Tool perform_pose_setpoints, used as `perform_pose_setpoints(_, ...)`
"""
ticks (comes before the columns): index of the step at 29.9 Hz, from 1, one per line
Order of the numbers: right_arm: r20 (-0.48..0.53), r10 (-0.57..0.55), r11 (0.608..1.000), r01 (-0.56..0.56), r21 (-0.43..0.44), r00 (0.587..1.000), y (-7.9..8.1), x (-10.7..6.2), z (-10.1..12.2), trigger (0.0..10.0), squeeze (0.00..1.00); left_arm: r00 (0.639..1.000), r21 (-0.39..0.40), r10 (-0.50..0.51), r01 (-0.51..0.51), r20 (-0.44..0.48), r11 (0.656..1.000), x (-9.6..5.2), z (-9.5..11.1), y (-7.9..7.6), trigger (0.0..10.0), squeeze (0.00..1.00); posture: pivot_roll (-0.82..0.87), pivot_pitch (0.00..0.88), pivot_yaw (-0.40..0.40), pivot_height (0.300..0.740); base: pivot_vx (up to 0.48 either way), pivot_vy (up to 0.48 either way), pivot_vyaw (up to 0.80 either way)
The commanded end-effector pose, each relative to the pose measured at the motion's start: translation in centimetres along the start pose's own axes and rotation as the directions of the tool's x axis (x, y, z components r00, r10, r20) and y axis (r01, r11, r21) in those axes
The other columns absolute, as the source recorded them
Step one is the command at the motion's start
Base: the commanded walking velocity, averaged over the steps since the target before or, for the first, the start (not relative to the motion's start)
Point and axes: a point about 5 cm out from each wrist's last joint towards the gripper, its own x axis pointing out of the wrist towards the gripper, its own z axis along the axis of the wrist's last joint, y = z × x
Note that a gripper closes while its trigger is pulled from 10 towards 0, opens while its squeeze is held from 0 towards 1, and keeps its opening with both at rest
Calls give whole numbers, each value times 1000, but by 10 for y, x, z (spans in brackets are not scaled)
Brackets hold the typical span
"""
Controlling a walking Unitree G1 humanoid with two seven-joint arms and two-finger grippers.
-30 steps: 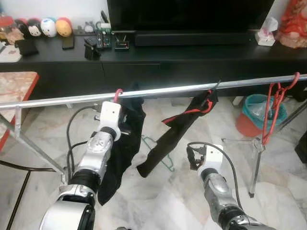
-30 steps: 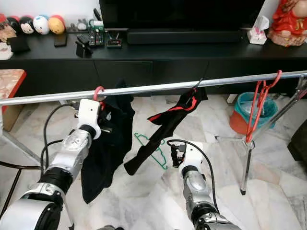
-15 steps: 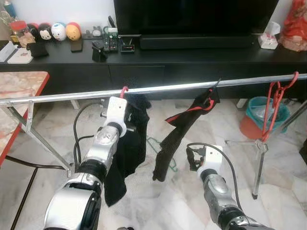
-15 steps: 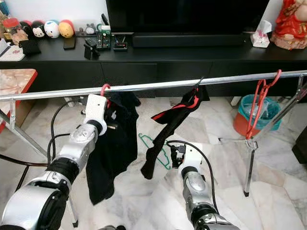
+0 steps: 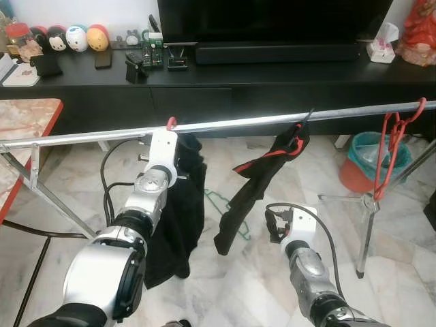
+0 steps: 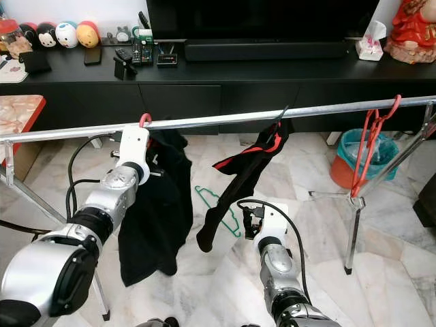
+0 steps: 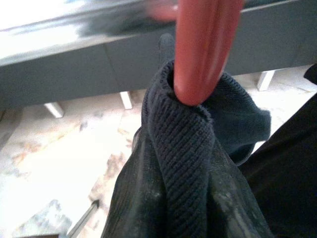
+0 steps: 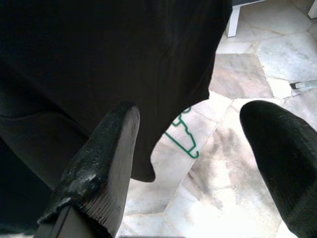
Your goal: Hang hanger
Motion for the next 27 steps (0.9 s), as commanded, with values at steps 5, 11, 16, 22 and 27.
perform_pose_setpoints(5,-5,-7,1000,7,13,1000,0,-1,-2,10000,0,999,-26,44,-44,-13,999,4,12,3,10000,0,2,98,38,740,0,0,0)
perform_pose_setpoints(11,-6,-7,1000,7,15,1000,0,-1,-2,10000,0,993,0,7,-7,-114,1000,2,-5,-1,10000,0,3,99,44,740,0,0,0)
perform_pose_setpoints(16,-4,-7,1000,7,18,1000,1,-1,-2,10000,0,991,-7,-2,1,-137,1000,0,-13,1,10000,0,3,100,45,740,0,0,0)
perform_pose_setpoints(22,-4,-5,1000,5,19,1000,1,-1,-2,10000,0,992,-10,-17,16,-126,1000,-2,-19,2,10000,0,8,101,44,740,0,0,0)
perform_pose_setpoints(27,-6,-4,1000,4,18,1000,1,-1,-2,10000,0,993,-22,-15,13,-113,1000,-2,-20,3,10000,1000,9,100,41,740,0,0,0)
